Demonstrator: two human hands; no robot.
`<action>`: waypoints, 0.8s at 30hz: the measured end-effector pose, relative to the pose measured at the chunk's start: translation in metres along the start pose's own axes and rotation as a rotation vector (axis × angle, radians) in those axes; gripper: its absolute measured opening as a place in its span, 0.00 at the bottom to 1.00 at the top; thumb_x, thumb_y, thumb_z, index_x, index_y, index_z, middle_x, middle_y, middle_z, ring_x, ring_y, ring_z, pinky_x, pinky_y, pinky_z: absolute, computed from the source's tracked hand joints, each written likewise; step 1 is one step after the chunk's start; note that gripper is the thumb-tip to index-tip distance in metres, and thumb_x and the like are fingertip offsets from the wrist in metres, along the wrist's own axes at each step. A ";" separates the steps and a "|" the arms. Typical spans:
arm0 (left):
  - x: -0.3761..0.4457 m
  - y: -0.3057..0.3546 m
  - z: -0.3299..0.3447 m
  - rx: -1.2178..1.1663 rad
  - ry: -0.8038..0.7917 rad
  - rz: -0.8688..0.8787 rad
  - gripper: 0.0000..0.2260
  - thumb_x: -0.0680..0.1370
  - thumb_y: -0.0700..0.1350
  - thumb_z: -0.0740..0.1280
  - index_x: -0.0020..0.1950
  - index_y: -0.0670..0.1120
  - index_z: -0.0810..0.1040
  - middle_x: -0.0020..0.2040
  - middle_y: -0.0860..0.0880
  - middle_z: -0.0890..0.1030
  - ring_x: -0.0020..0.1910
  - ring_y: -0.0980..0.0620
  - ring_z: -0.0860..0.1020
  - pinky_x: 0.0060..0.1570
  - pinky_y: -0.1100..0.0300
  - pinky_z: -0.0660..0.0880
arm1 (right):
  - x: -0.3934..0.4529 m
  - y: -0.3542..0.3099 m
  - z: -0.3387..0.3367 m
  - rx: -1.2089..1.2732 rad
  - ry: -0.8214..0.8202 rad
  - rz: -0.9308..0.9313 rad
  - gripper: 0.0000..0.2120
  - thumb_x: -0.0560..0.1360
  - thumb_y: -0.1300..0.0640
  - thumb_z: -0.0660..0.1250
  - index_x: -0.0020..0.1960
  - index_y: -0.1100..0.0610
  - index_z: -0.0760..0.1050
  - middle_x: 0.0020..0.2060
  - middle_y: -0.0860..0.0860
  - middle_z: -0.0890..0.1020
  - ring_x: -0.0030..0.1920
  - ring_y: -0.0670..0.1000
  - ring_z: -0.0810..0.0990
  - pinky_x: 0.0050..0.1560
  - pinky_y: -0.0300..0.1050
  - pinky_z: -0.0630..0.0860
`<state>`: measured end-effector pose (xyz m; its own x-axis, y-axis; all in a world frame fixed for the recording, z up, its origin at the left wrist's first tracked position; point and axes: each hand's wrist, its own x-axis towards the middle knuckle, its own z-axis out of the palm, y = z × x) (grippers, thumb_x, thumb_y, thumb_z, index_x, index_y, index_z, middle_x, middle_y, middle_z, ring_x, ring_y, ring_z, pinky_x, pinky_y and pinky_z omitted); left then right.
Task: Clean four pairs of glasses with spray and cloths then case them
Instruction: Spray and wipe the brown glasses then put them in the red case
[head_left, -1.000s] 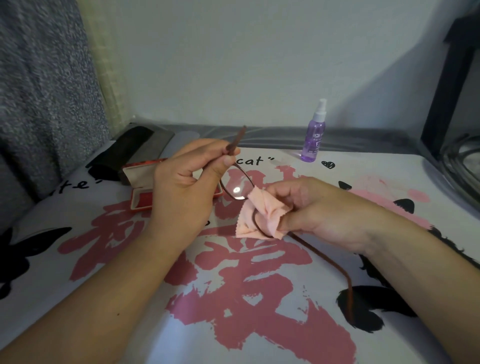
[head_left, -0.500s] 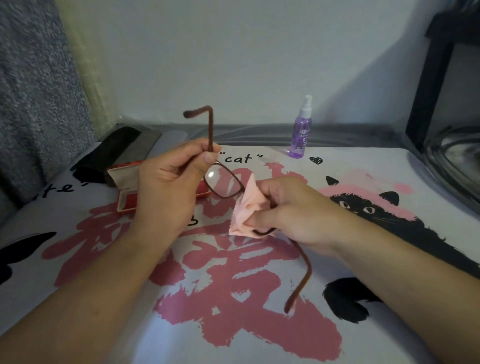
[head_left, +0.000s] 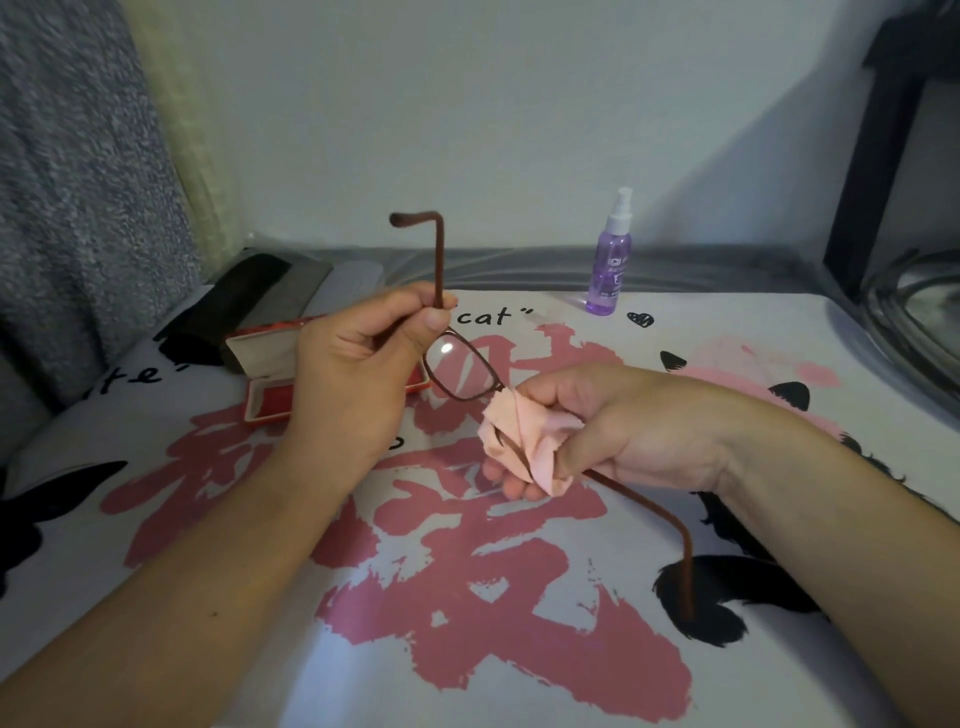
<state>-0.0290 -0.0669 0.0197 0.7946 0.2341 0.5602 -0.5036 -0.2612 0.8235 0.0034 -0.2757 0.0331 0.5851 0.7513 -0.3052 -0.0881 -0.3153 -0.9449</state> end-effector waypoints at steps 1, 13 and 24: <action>0.000 -0.001 0.001 -0.006 -0.014 -0.006 0.09 0.79 0.37 0.69 0.55 0.48 0.83 0.47 0.57 0.86 0.50 0.61 0.84 0.51 0.69 0.77 | 0.001 0.001 0.001 -0.044 0.033 0.009 0.23 0.71 0.83 0.61 0.55 0.61 0.79 0.50 0.59 0.86 0.52 0.56 0.87 0.52 0.47 0.83; 0.003 -0.004 0.002 -0.087 0.035 -0.166 0.10 0.79 0.37 0.69 0.51 0.52 0.84 0.44 0.57 0.87 0.48 0.60 0.84 0.46 0.71 0.77 | 0.012 0.004 -0.001 0.123 0.164 -0.076 0.10 0.84 0.63 0.59 0.50 0.65 0.78 0.36 0.60 0.85 0.35 0.56 0.86 0.34 0.44 0.83; -0.008 0.004 -0.008 0.187 0.042 0.076 0.09 0.76 0.35 0.73 0.53 0.47 0.85 0.46 0.52 0.81 0.46 0.63 0.80 0.49 0.74 0.72 | 0.014 0.016 -0.028 0.387 0.751 -0.327 0.06 0.82 0.65 0.63 0.54 0.66 0.77 0.39 0.60 0.85 0.29 0.55 0.81 0.29 0.45 0.79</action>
<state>-0.0400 -0.0626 0.0198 0.7397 0.2449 0.6267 -0.4870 -0.4479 0.7498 0.0325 -0.2869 0.0169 0.9884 0.1508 0.0151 -0.0103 0.1664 -0.9860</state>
